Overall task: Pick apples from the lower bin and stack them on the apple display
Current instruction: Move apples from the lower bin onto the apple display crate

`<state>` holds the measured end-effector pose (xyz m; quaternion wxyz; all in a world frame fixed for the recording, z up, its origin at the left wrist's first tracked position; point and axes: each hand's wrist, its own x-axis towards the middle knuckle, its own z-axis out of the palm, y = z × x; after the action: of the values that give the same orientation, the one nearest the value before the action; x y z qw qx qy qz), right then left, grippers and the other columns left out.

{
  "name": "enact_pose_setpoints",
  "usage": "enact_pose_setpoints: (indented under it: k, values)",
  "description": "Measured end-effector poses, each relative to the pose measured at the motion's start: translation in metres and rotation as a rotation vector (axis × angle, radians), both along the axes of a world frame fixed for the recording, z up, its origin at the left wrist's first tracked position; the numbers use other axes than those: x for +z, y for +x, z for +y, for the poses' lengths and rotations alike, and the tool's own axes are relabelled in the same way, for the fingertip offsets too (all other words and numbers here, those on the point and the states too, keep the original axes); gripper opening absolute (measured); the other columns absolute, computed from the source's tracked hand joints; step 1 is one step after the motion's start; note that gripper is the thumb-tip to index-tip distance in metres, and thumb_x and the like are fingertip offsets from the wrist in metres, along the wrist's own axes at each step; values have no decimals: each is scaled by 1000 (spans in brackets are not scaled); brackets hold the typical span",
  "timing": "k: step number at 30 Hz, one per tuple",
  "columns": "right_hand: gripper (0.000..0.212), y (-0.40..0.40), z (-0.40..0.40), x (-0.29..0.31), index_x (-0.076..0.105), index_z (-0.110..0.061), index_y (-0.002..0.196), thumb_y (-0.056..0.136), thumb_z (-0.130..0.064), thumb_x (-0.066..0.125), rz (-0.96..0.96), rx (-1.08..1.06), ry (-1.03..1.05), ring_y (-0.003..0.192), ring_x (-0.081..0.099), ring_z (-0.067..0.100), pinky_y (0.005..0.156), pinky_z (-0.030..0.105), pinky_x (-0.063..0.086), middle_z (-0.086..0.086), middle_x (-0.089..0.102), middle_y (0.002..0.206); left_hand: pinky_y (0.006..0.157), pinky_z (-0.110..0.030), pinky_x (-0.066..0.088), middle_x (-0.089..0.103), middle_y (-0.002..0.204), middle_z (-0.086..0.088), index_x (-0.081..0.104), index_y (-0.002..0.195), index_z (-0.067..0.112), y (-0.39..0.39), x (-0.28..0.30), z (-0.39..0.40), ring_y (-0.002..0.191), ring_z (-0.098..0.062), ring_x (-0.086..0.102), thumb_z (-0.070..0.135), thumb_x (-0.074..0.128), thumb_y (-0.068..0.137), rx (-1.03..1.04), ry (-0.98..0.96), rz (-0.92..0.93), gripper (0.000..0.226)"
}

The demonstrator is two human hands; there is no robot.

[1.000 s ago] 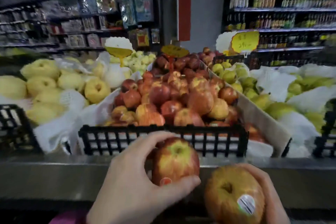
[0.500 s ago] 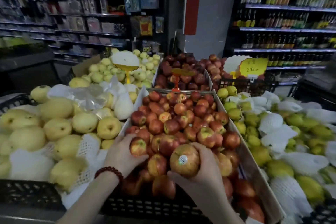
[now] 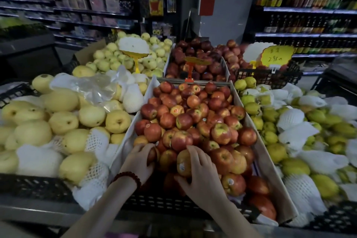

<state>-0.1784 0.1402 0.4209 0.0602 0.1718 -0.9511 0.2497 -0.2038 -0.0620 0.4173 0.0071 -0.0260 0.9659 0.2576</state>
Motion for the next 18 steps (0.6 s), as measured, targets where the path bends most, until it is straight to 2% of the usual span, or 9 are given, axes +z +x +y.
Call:
enact_pose_setpoints:
  k: [7, 12, 16, 18]
  values:
    - [84, 0, 2, 4, 16, -19, 150, 85, -48, 60, -17, -9, -10, 142, 23, 20, 115, 36, 28, -1, 23, 154, 83, -23, 41, 48, 133, -6, 47, 131, 25, 7, 21, 13, 116, -23, 52, 23, 56, 87, 41, 68, 33, 46]
    - [83, 7, 9, 5, 18, -25, 149, 83, -42, 65, -6, 4, 28, 140, 24, 19, 114, 36, 30, -4, 23, 153, 83, -23, 41, 54, 123, -6, 50, 128, 24, 14, 30, 16, 109, -22, 54, 25, 56, 86, 36, 101, 54, 43]
    - [87, 8, 11, 6, 17, -27, 149, 81, -42, 68, 10, 2, 24, 141, 26, 22, 112, 40, 34, -2, 23, 153, 75, -24, 42, 58, 114, -5, 53, 125, 23, 15, 33, 15, 97, -19, 57, 25, 56, 85, 41, 111, 88, 40]
    - [84, 9, 13, 10, 24, -24, 147, 79, -43, 70, 51, -8, -20, 139, 29, 24, 111, 44, 36, 1, 29, 151, 75, -26, 46, 59, 115, -5, 54, 123, 23, 17, 35, 15, 97, -18, 57, 24, 57, 85, 42, 117, 110, 38]
